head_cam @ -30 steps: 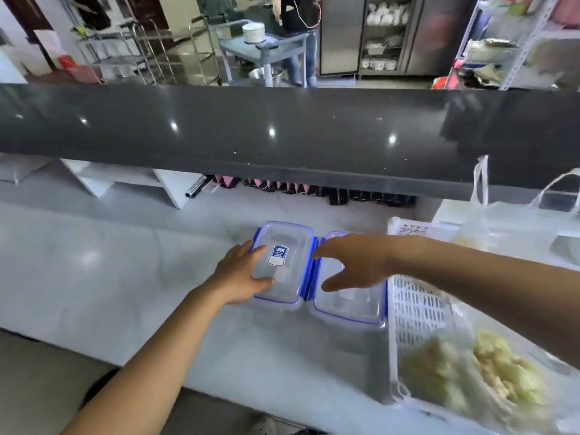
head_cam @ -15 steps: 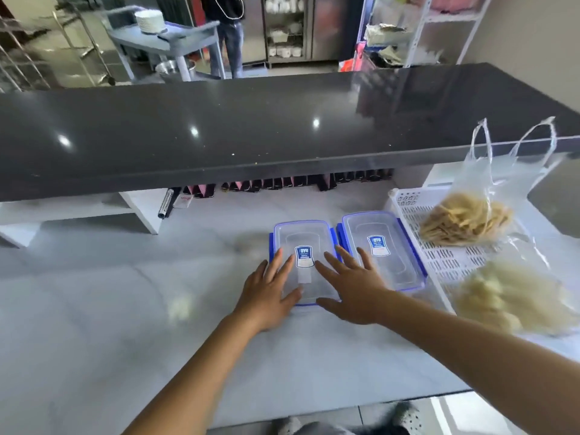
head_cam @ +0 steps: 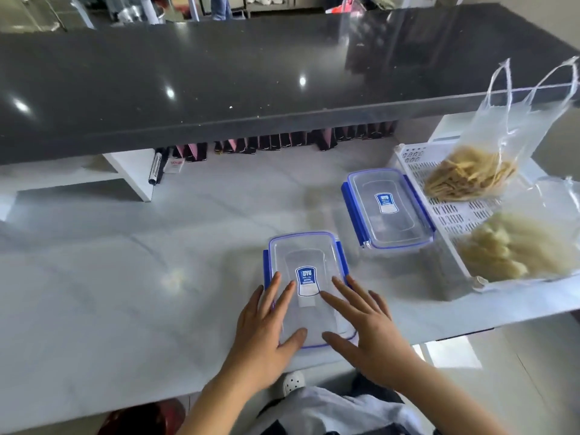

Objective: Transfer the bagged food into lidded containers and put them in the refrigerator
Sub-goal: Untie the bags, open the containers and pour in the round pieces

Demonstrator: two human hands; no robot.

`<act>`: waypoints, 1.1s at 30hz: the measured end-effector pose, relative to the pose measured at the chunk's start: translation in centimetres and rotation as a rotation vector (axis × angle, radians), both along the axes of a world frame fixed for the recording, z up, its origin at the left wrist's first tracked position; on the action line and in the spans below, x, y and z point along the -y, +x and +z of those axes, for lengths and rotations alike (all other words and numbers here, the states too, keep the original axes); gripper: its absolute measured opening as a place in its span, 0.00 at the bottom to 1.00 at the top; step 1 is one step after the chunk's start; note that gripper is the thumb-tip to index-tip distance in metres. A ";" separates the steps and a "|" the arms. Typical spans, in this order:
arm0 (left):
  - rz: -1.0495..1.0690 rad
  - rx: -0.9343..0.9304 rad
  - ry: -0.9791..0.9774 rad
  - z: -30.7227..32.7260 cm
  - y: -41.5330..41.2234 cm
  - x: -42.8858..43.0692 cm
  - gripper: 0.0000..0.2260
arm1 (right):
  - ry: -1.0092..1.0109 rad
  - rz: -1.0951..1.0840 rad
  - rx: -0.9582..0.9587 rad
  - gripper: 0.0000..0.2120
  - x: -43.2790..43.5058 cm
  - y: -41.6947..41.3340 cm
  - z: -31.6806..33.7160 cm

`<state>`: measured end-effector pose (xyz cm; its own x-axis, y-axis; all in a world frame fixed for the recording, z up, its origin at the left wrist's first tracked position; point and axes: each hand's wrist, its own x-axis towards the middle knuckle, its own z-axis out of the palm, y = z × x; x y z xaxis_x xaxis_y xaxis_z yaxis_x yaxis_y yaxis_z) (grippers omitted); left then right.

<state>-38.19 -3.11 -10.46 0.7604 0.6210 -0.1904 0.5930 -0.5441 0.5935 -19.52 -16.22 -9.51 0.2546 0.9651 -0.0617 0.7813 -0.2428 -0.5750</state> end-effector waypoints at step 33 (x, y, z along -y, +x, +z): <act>0.634 0.576 -1.020 0.4 -2.7 -1.9 0.22 | -0.081 -0.704 -1.261 0.17 -0.4 2.9 1.2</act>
<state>-40.88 -1.22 -10.02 0.5235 0.6676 -0.5294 0.1049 0.5662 0.8176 -16.61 -15.85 -8.27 0.4020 0.6483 -0.6466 -0.5191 -0.4203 -0.7442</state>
